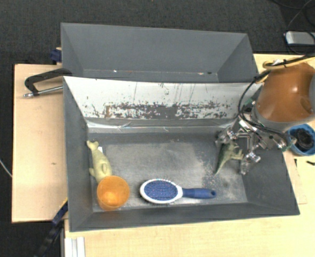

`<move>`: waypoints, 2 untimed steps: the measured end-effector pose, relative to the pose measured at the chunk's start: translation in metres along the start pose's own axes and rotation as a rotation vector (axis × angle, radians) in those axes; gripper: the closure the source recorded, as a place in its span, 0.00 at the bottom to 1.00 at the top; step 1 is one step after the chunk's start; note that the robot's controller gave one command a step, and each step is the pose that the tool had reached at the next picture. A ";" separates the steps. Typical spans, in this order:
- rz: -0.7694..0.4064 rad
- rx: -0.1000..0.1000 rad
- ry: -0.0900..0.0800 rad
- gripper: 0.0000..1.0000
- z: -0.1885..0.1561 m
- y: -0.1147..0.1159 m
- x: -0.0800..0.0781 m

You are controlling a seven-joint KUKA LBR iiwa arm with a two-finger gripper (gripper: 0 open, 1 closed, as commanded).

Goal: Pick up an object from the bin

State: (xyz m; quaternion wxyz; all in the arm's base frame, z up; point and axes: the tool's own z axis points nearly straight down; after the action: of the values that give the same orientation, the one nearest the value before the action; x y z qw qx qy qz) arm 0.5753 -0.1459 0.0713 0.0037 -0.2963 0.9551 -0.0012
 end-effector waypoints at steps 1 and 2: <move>-0.001 -0.001 -0.003 1.00 -0.002 0.001 -0.002; -0.281 0.005 -0.003 1.00 -0.171 0.005 0.010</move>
Offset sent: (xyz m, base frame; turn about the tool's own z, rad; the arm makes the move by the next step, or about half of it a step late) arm 0.0000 0.0000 0.0000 0.0000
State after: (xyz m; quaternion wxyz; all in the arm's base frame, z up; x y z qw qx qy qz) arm 0.5629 -0.1472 0.2427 0.0056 -0.4274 0.9041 -0.0036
